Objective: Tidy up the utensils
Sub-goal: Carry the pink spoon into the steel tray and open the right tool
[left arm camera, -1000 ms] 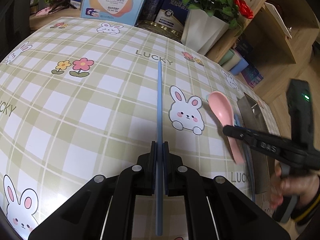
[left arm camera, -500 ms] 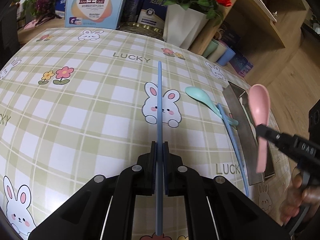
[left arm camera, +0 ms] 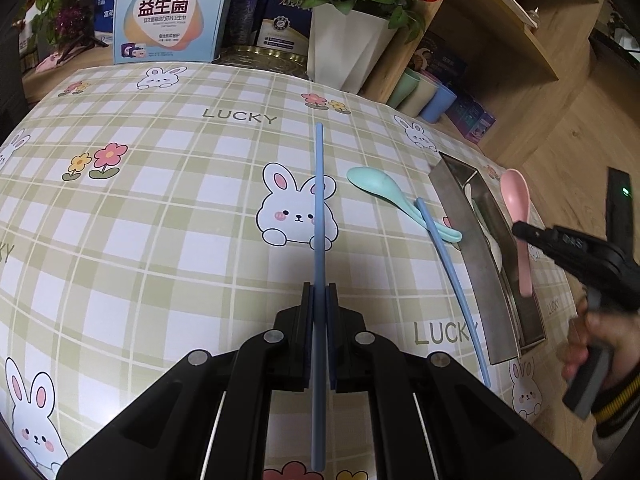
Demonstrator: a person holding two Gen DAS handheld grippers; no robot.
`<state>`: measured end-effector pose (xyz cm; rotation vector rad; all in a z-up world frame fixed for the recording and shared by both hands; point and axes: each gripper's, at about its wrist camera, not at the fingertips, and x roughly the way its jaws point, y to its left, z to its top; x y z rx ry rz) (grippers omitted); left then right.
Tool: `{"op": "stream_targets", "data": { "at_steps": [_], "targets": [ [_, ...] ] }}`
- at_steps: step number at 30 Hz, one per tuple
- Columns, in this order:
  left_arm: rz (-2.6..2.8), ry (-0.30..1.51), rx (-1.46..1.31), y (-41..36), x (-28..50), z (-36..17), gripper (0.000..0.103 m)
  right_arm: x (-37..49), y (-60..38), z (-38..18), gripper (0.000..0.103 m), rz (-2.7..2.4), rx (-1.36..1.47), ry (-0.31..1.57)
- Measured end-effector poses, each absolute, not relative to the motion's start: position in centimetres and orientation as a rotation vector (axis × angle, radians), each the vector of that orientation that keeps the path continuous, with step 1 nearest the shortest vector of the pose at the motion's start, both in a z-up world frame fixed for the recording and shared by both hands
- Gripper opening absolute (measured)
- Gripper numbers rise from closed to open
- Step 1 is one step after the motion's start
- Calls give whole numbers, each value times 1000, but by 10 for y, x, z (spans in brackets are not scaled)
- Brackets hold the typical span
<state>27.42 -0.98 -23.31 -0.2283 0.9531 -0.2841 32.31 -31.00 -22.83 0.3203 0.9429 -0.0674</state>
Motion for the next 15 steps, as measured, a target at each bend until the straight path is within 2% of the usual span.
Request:
{"op": "stream_targets", "data": {
  "at_steps": [15],
  "targets": [
    [-275,966,-289,6,278,-241,6,387,-308,-249,6,-312,226,1011]
  ]
}}
